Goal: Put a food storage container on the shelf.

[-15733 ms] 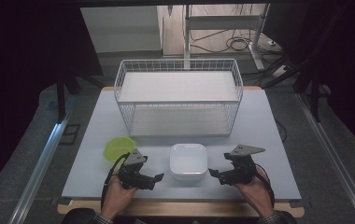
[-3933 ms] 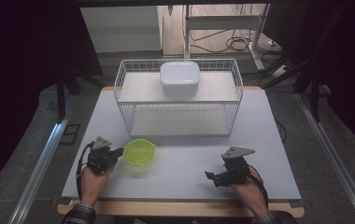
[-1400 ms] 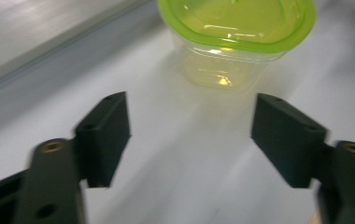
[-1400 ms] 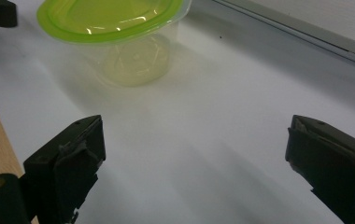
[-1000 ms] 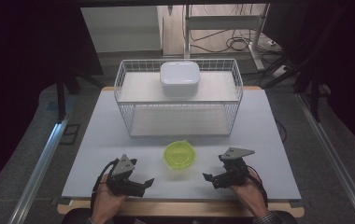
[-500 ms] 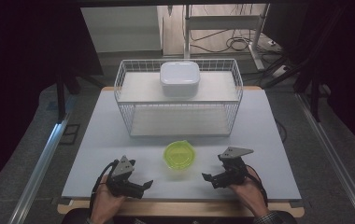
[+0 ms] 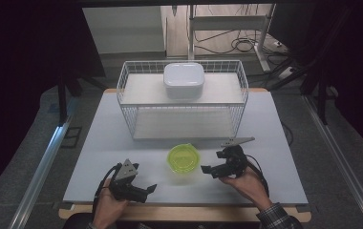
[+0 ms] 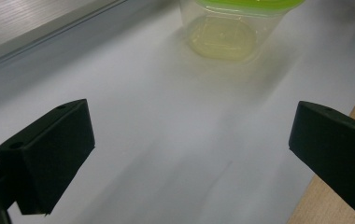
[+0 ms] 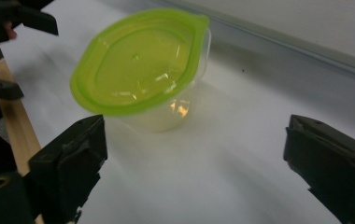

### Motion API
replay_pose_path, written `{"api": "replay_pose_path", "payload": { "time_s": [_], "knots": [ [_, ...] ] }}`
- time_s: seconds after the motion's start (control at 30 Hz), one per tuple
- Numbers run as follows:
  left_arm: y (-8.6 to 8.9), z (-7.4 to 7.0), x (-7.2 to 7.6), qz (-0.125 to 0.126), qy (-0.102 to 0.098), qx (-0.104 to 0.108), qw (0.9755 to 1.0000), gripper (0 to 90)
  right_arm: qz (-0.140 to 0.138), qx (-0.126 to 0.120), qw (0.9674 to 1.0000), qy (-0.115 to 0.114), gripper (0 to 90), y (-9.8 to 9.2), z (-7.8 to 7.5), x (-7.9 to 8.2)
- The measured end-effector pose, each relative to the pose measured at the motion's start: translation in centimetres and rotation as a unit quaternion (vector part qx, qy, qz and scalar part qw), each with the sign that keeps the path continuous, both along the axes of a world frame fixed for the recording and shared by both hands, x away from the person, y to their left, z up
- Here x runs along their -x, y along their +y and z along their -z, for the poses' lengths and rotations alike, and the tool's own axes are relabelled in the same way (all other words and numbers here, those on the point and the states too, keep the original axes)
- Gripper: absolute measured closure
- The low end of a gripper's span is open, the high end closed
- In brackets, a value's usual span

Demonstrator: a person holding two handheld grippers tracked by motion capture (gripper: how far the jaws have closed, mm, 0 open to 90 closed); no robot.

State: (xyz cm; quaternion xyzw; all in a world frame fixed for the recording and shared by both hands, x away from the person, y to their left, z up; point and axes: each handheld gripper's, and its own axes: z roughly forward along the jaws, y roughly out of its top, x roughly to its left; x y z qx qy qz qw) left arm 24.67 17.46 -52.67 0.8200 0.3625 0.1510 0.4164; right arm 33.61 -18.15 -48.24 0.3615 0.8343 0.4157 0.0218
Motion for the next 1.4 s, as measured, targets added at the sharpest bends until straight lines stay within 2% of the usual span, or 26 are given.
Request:
{"api": "replay_pose_path", "payload": {
  "time_s": [0.03,0.07,0.1,0.13,0.23,0.33,0.37,0.47,0.5,0.53,0.57,0.77,0.93,1.0,1.03,1.07,1.13,1.3,1.33,1.37,1.4],
  "knots": [
    [0.0,0.0,0.0,0.000,0.000,0.000,1.0000,0.0,0.000,0.000,1.0000,0.000,10.4,0.0,0.0,0.0],
    [0.0,0.0,0.0,0.000,0.000,0.000,1.0000,0.0,-0.002,-0.014,0.9999,0.009,15.9,0.2,-0.3,-0.7],
    [0.0,0.0,0.0,0.000,0.000,-0.001,1.0000,0.0,-0.002,-0.014,0.9999,0.009,15.9,0.2,-0.3,-0.7],
    [0.0,0.0,0.0,-0.001,-0.001,-0.001,1.0000,0.1,-0.007,-0.025,0.9995,0.017,20.2,0.5,-0.4,-1.4],
    [0.0,0.0,0.0,0.000,0.000,-0.002,1.0000,0.2,-0.014,-0.032,0.9992,0.022,24.5,0.8,-0.4,-2.1],
    [0.0,0.0,0.0,0.002,0.002,-0.003,1.0000,0.4,-0.016,-0.042,0.9980,0.045,33.5,1.6,-0.3,-3.2],
    [-0.1,0.0,0.0,0.002,0.001,-0.004,1.0000,0.4,-0.016,-0.042,0.9980,0.045,33.5,1.6,-0.3,-3.2],
    [-0.1,0.0,0.0,0.004,0.001,-0.006,1.0000,0.5,-0.010,-0.047,0.9960,0.075,43.6,2.3,0.0,-4.2],
    [-0.1,0.1,0.0,0.004,0.001,-0.007,1.0000,0.5,-0.010,-0.047,0.9960,0.075,43.6,2.3,0.0,-4.2],
    [-0.2,0.1,0.0,0.004,0.001,-0.008,1.0000,0.6,-0.008,-0.046,0.9952,0.086,48.0,2.6,0.1,-4.7],
    [-0.2,0.0,0.0,0.004,0.000,-0.008,1.0000,0.6,-0.008,-0.046,0.9952,0.086,48.0,2.6,0.1,-4.7],
    [-0.2,0.0,0.1,0.006,0.001,-0.010,0.9999,0.9,-0.002,-0.058,0.9922,0.110,61.8,3.0,0.6,-5.7],
    [-0.3,0.0,0.1,0.008,0.000,-0.013,0.9999,1.1,-0.004,-0.056,0.9907,0.124,69.5,3.2,1.1,-6.3],
    [-0.3,0.0,0.1,0.009,0.000,-0.013,0.9999,1.3,-0.003,-0.059,0.9897,0.130,76.2,3.2,1.3,-6.4],
    [-0.3,0.0,0.1,0.009,0.000,-0.013,0.9999,1.3,-0.003,-0.059,0.9897,0.130,76.2,3.2,1.3,-6.4],
    [-0.3,0.0,0.1,0.009,0.000,-0.014,0.9999,1.4,-0.002,-0.066,0.9880,0.140,79.4,3.2,1.3,-6.5],
    [-0.3,0.0,0.1,0.009,-0.001,-0.015,0.9999,1.4,-0.002,-0.064,0.9883,0.139,79.6,3.2,1.3,-6.5],
    [-0.4,0.0,0.1,0.009,-0.002,-0.016,0.9998,1.5,0.001,-0.069,0.9863,0.150,80.5,3.2,1.1,-6.2],
    [-0.4,0.0,0.1,0.009,-0.002,-0.016,0.9998,1.6,-0.003,-0.085,0.9833,0.161,81.1,3.1,1.0,-6.2],
    [-0.4,0.0,0.1,0.009,-0.002,-0.017,0.9998,1.6,-0.003,-0.085,0.9833,0.161,81.1,3.1,1.0,-6.2],
    [-0.4,0.0,0.1,0.010,-0.002,-0.017,0.9998,1.7,-0.007,-0.100,0.9806,0.168,81.8,3.0,0.9,-6.1]
  ]
}}
